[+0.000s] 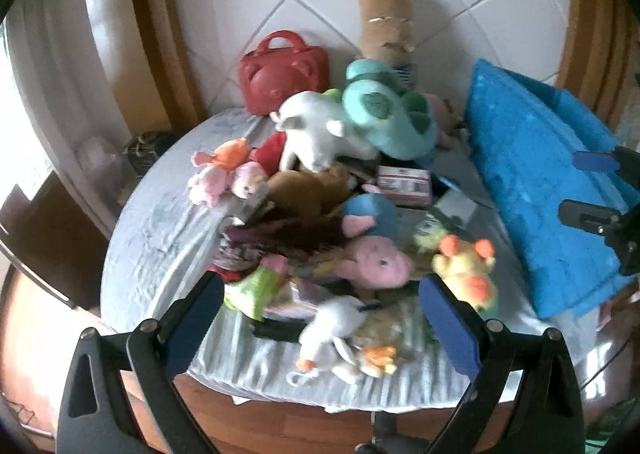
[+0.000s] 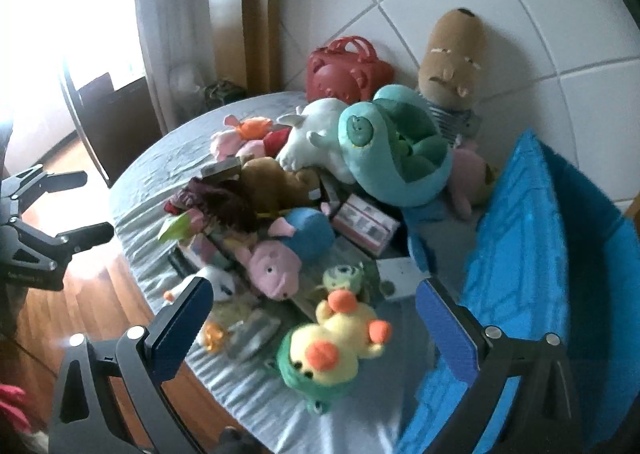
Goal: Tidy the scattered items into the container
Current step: 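Withdraw both grippers from the crate back toward the toy pile, then grasp the blue-pink pig plush with the right gripper while the left grasps the knit hat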
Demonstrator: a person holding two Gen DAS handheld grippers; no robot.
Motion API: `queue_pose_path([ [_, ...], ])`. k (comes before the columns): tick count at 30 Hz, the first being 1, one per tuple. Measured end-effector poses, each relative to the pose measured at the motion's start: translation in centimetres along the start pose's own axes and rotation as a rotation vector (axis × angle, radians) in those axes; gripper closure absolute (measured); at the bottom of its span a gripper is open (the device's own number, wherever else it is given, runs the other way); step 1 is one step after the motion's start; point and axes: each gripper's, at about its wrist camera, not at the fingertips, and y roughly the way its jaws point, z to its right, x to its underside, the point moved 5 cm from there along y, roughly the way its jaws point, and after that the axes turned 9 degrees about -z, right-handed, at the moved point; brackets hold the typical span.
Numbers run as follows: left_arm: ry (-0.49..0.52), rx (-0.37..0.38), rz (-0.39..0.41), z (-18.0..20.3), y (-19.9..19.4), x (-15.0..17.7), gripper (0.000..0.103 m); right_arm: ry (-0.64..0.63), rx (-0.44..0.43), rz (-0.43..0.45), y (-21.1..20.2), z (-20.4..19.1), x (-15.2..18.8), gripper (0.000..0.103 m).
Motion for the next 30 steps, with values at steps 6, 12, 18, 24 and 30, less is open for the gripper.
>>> queue_pose_path([
  [6, -0.077, -0.060, -0.031, -4.5, 3.6, -2.0, 0.004, 0.042, -0.016, -0.037, 4.1, 1.4, -3.1, 0.001],
  [12, -0.076, -0.053, -0.049, -7.3, 6.2, -4.4, 0.004, 0.080, -0.031, -0.063, 6.9, 1.7, -6.1, 0.001],
  [18, 0.041, 0.003, -0.050, -9.1, 9.3, -8.1, 0.004, 0.157, -0.007, -0.087, 9.5, 1.4, -8.5, 0.000],
  [24, 0.158, 0.073, -0.080, -11.2, 13.0, -10.0, 0.004, 0.275, 0.012, -0.102, 12.0, 0.3, -9.7, 0.001],
  [30, 0.179, 0.125, -0.153, -13.5, 17.2, -8.1, 0.004, 0.326, -0.026, -0.178, 16.0, -2.3, -8.4, 0.000],
])
